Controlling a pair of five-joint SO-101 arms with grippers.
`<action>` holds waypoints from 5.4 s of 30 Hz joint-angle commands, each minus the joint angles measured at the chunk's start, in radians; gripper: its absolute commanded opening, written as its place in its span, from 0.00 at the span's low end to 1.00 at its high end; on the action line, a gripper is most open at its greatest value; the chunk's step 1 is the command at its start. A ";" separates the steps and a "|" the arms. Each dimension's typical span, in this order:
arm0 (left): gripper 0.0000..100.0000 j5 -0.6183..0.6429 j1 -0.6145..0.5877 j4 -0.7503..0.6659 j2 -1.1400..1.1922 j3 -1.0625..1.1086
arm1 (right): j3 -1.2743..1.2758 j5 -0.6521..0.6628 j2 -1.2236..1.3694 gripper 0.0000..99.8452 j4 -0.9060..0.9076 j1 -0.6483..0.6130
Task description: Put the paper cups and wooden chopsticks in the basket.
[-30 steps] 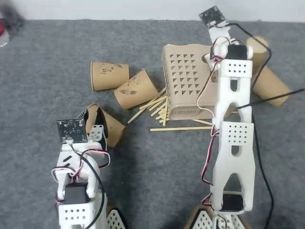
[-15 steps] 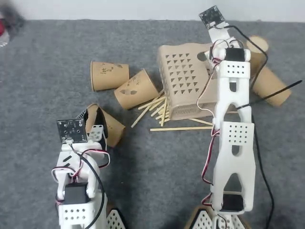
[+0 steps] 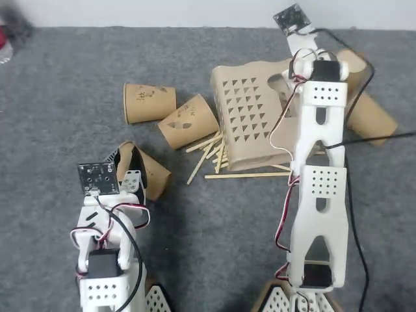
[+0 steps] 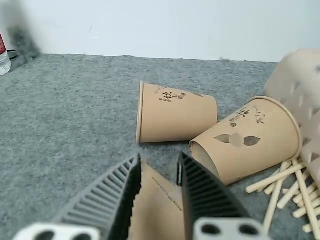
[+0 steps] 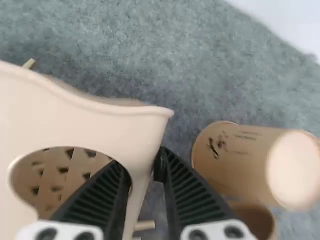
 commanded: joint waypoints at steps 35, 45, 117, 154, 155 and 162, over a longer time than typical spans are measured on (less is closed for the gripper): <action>0.12 0.003 0.005 0.028 -0.021 -0.018 | 0.942 -0.417 -1.600 0.01 0.208 -0.041; 0.12 0.003 0.005 0.127 -0.021 -0.122 | 1.854 -0.489 -2.206 0.01 -0.369 -0.048; 0.19 -0.305 0.623 1.025 1.752 -2.227 | 3.144 -0.545 -2.934 0.01 -1.336 -0.033; 0.01 -0.293 0.666 1.020 1.863 -2.169 | 3.130 -0.549 -2.934 0.01 -1.337 -0.007; 0.01 -0.295 0.663 1.022 1.863 -2.183 | 3.130 -0.549 -2.934 0.01 -1.334 -0.007; 0.01 -0.298 0.621 1.025 1.873 -2.272 | 3.170 -0.545 -2.934 0.01 -1.317 -0.015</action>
